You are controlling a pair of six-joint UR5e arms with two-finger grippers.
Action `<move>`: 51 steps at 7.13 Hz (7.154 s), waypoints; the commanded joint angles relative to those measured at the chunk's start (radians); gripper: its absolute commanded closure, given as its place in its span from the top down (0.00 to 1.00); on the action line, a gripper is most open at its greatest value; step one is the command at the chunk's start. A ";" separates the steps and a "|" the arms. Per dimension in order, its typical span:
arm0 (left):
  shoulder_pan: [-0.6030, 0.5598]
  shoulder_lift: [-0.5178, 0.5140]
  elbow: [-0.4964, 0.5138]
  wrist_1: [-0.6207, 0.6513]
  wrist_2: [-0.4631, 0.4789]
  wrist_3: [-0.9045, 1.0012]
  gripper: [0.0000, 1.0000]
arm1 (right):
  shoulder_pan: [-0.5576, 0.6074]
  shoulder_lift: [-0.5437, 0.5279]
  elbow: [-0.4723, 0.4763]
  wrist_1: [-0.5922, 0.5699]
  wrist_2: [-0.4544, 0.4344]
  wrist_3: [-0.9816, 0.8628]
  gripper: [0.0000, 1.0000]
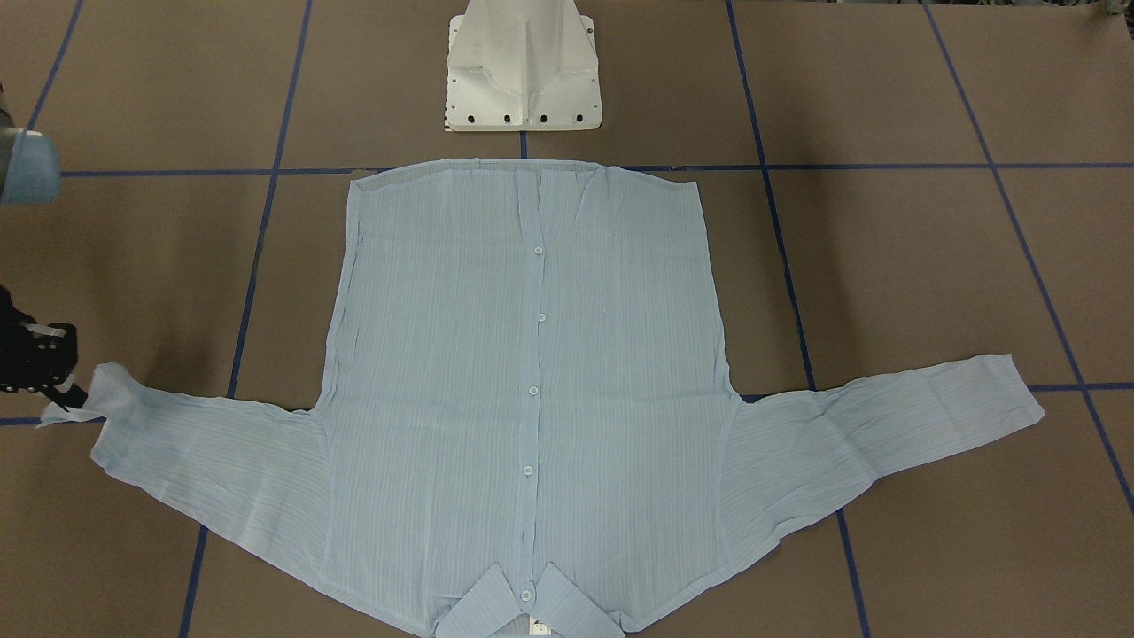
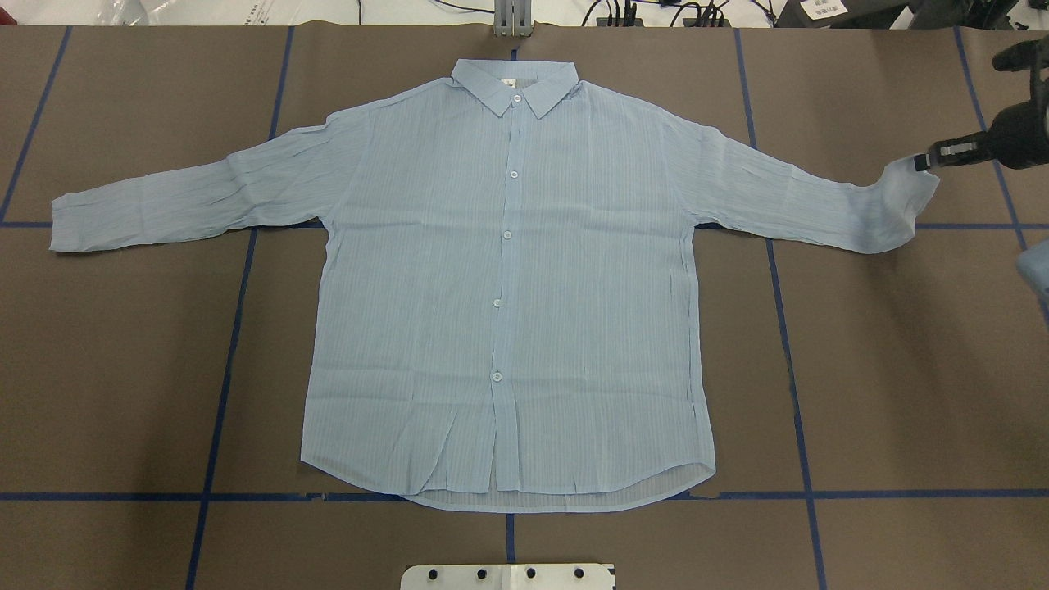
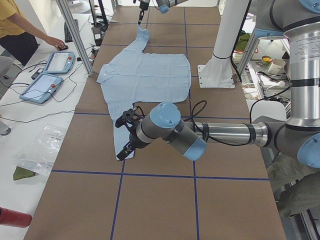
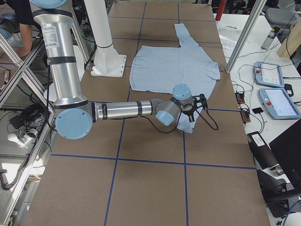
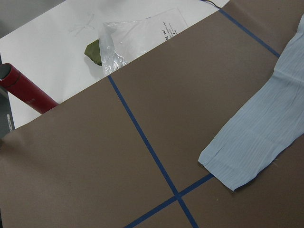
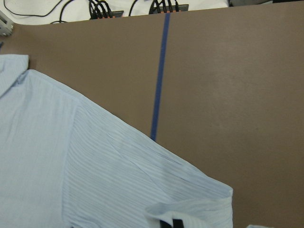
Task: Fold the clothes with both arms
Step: 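Grasp the cuff with the right gripper and fold the sleeve across the shirt, then withdraw the right gripper while the left gripper grasps the other cuff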
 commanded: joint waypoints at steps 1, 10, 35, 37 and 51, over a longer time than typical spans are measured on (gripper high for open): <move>0.000 -0.002 0.007 0.000 -0.001 0.000 1.00 | -0.222 0.250 0.030 -0.265 -0.260 0.235 0.00; 0.000 -0.002 0.019 -0.008 -0.004 0.000 1.00 | -0.490 0.811 -0.344 -0.408 -0.587 0.420 0.09; 0.664 -0.227 0.669 -0.824 0.401 -1.118 0.65 | 0.287 -0.232 0.141 -0.213 0.270 -0.585 1.00; 0.664 -0.224 0.671 -0.824 0.400 -1.112 0.65 | 0.287 -0.232 0.140 -0.212 0.268 -0.583 1.00; 0.649 -0.209 0.457 -0.859 0.329 -1.072 0.00 | 0.287 -0.228 0.135 -0.213 0.265 -0.571 1.00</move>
